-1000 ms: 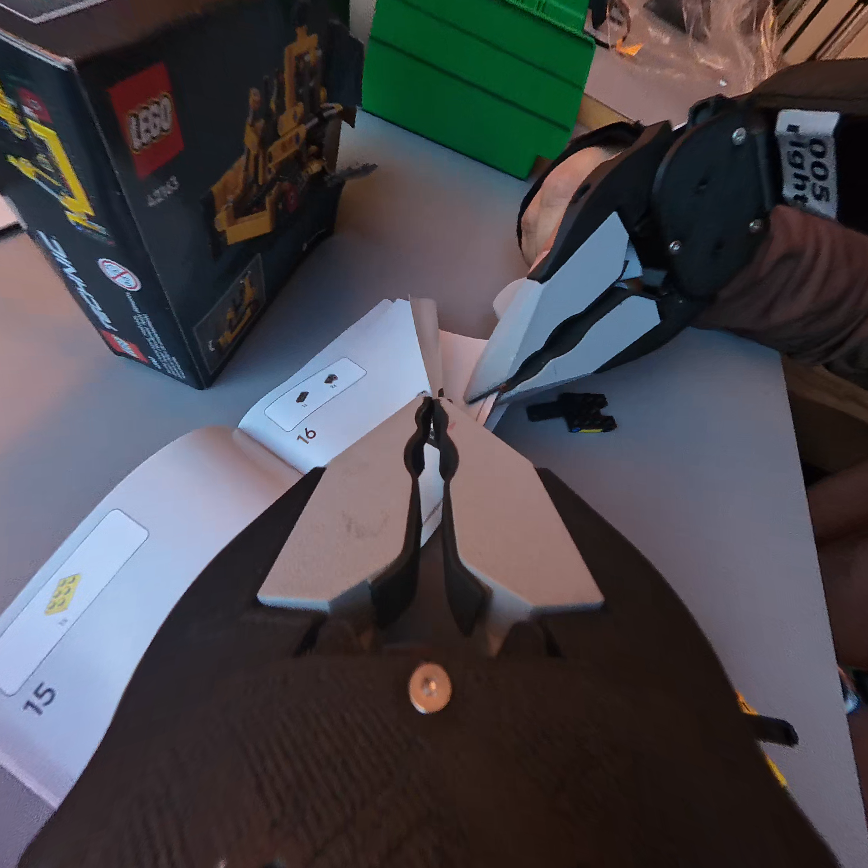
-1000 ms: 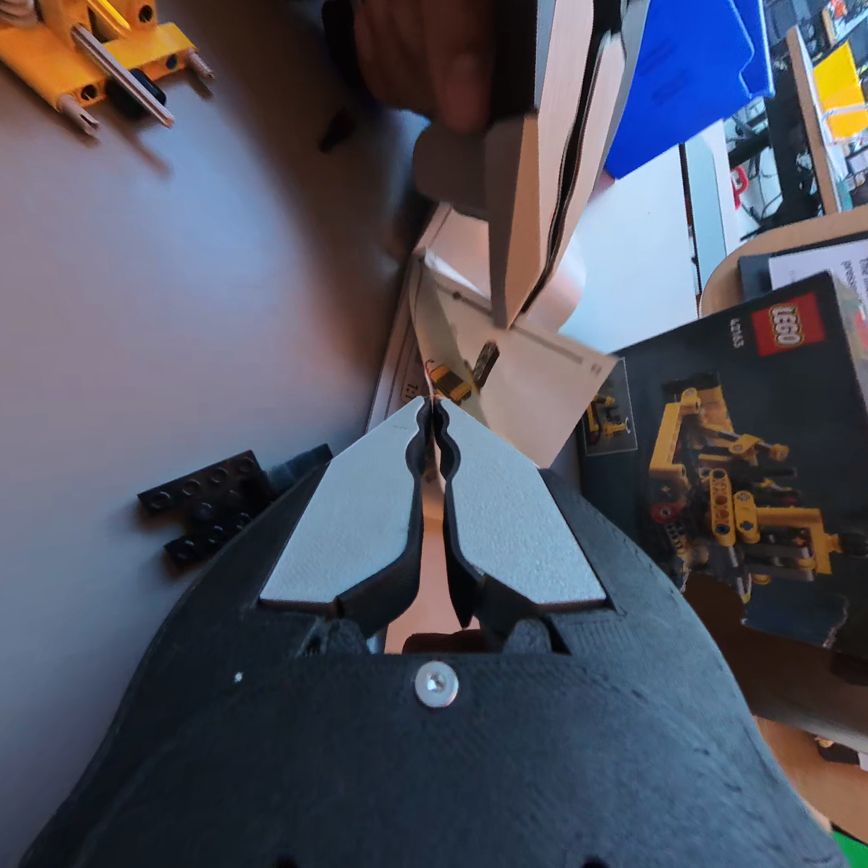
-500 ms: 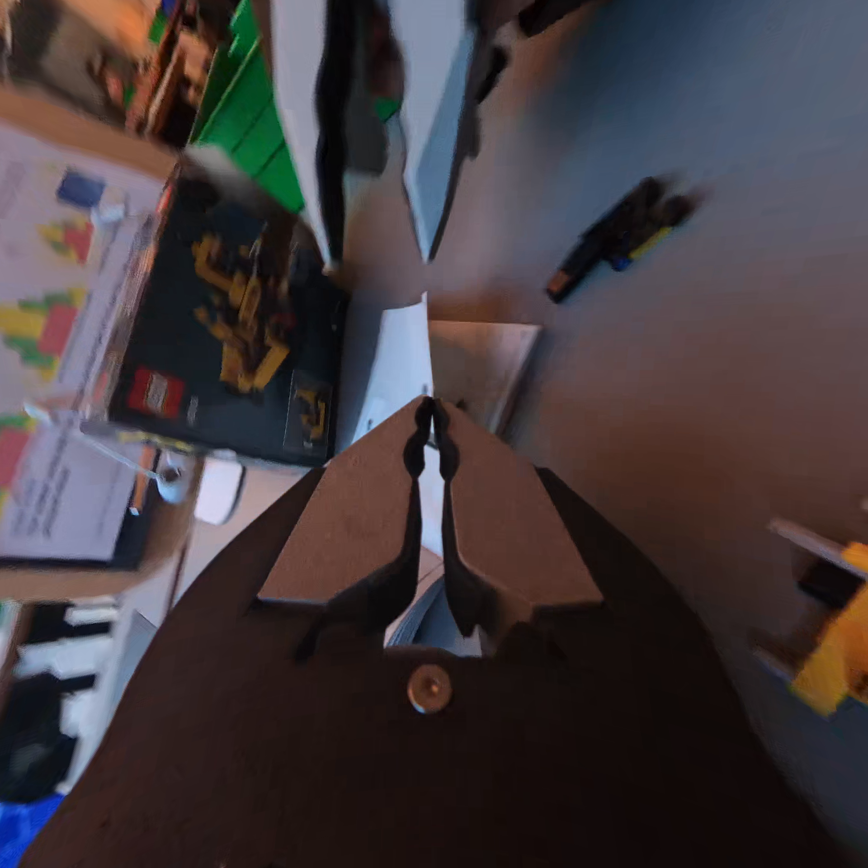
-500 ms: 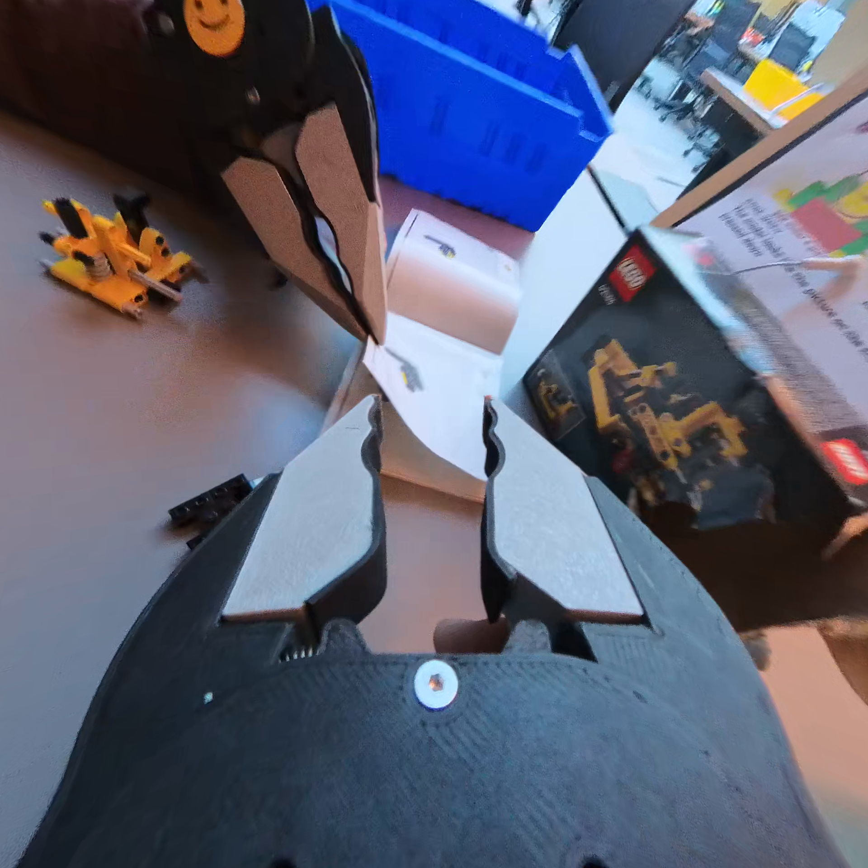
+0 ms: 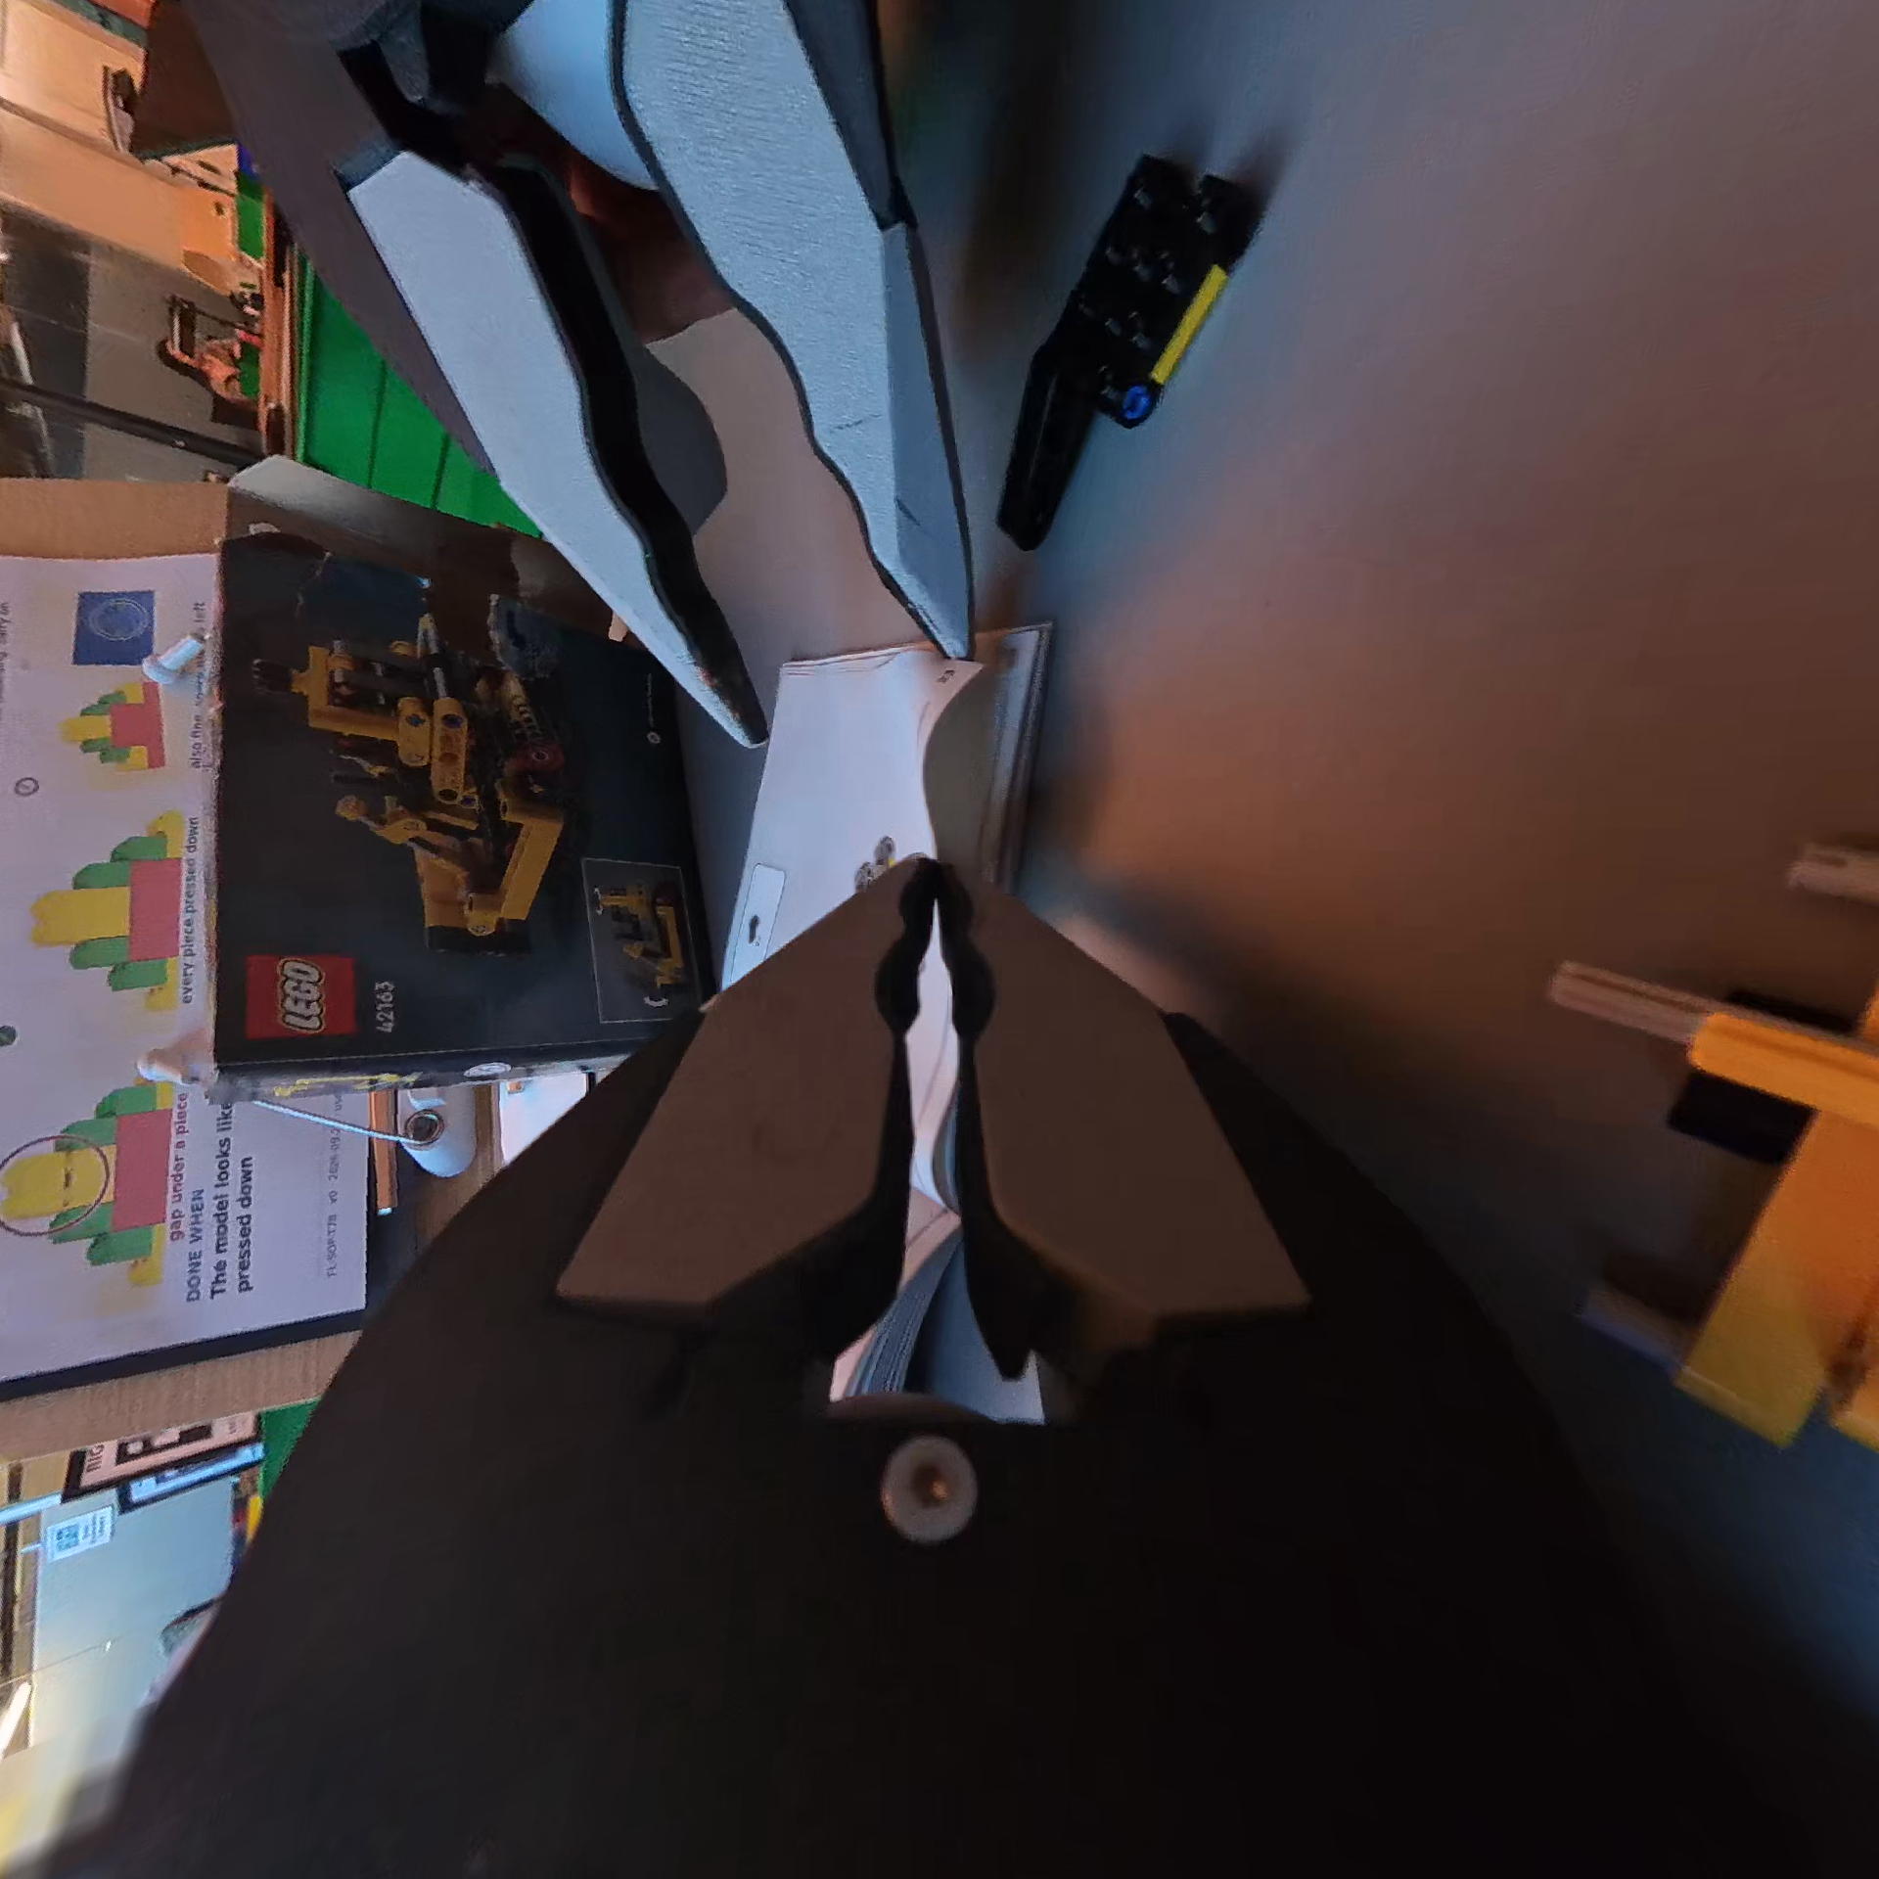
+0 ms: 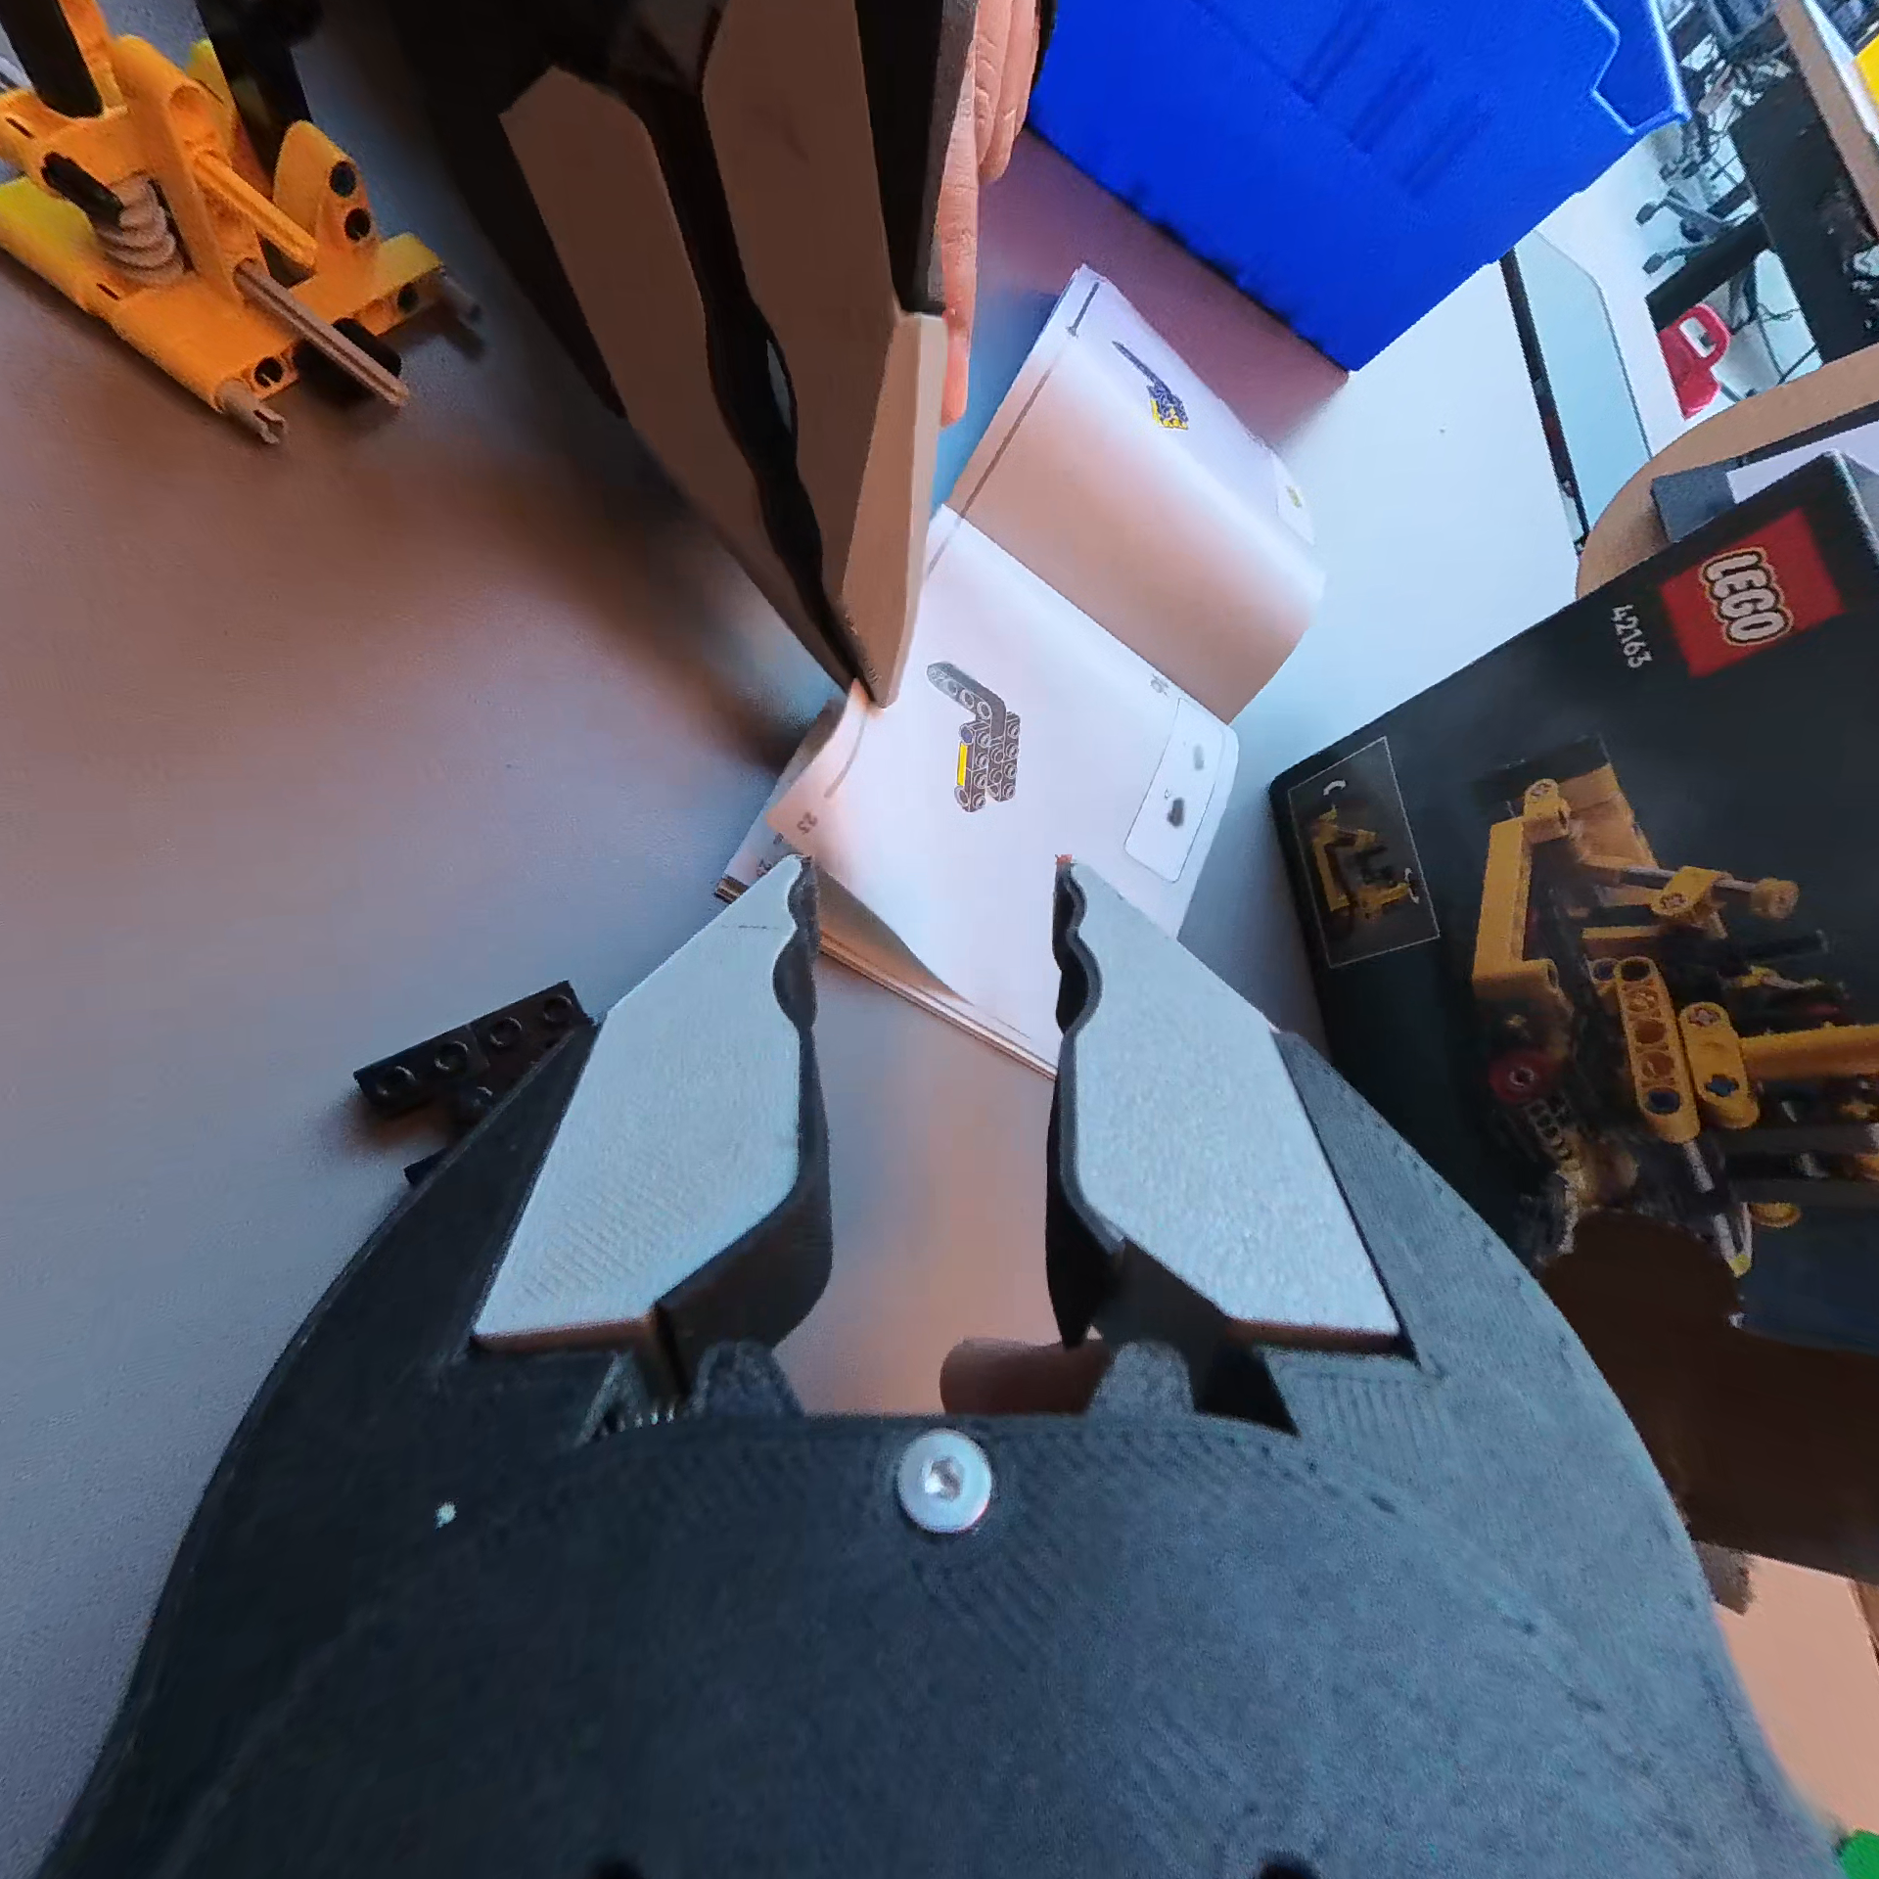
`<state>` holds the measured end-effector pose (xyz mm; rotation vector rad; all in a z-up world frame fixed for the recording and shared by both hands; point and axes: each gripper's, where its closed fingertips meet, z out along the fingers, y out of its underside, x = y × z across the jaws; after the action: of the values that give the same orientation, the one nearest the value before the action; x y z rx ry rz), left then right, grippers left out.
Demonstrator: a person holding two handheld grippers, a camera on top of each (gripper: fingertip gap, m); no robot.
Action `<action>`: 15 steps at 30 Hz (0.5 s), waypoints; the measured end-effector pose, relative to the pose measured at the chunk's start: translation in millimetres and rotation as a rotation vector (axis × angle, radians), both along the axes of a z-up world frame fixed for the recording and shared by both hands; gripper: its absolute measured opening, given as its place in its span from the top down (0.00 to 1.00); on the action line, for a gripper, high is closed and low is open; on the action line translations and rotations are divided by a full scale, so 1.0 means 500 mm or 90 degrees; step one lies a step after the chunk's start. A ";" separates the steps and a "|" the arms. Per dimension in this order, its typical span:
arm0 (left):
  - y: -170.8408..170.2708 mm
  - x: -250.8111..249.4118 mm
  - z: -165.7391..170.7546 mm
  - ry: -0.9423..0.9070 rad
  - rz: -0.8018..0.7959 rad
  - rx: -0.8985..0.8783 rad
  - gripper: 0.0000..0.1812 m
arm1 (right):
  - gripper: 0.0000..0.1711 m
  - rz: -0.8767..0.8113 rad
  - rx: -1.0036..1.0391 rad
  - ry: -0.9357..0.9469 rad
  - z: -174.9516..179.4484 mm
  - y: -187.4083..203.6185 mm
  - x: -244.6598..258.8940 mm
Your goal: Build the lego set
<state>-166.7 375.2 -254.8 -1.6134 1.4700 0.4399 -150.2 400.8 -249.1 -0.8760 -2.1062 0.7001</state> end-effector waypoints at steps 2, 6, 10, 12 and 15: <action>0.010 -0.001 0.017 -0.059 0.029 0.000 1.00 | 0.75 -0.011 -0.007 0.011 0.007 0.006 -0.002; 0.043 -0.032 0.078 -0.285 0.148 -0.021 1.00 | 0.79 -0.029 -0.068 0.046 0.040 0.009 -0.008; 0.046 -0.078 0.107 -0.549 0.284 -0.089 1.00 | 0.97 -0.062 -0.079 0.031 0.033 0.010 -0.023; 0.037 -0.110 0.097 -0.646 0.345 -0.109 1.00 | 0.99 -0.085 -0.041 -0.010 0.006 0.020 -0.027; 0.026 -0.162 0.119 -0.764 0.391 -0.077 1.00 | 0.97 -0.081 -0.019 0.003 0.011 0.014 -0.032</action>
<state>-247.9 388.4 -195.5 -1.8612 0.0977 -0.3042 -166.1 408.0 -243.4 -1.0144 -2.0210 0.6676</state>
